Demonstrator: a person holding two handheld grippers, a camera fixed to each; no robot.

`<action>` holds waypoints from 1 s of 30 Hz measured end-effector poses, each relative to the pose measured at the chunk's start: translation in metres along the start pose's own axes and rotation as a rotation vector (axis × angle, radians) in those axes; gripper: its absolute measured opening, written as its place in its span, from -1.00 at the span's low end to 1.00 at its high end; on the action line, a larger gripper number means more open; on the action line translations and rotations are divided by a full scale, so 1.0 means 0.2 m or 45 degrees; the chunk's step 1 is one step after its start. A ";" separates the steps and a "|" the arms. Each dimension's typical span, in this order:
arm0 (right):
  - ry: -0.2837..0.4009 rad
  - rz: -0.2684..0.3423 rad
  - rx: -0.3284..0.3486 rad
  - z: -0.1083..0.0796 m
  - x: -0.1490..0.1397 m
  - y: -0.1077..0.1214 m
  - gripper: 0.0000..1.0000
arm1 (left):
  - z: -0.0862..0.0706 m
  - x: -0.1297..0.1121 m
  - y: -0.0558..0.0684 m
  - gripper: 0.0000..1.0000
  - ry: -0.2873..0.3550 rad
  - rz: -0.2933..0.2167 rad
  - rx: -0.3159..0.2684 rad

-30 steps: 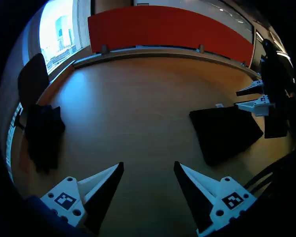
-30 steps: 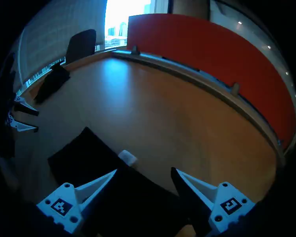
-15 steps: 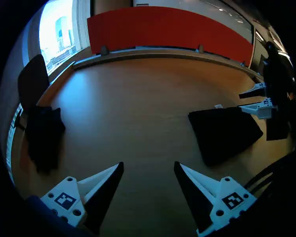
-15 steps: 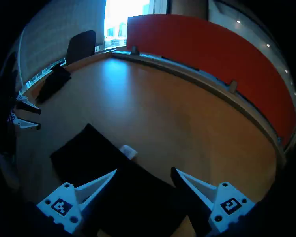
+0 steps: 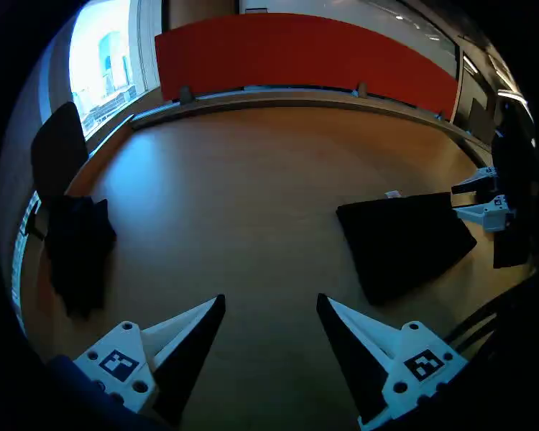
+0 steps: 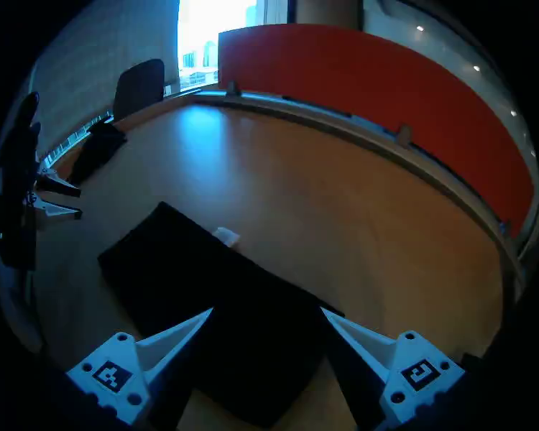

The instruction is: Fold towel

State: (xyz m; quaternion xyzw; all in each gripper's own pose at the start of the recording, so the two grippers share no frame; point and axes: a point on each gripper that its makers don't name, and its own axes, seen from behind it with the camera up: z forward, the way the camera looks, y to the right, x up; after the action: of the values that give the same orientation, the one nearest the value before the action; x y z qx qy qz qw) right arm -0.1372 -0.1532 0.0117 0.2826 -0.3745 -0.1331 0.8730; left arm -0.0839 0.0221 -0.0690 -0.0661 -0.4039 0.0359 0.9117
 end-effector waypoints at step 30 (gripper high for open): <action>-0.119 0.044 -0.031 -0.25 -0.46 0.04 0.91 | -0.02 0.00 0.01 0.89 0.002 0.025 -0.001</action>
State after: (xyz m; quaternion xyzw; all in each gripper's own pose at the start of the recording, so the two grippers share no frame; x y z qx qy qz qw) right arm -0.1623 -0.0857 -0.0646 0.2589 -0.4183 -0.1355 0.8600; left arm -0.0814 0.0230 -0.0725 -0.0705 -0.4025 0.0445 0.9116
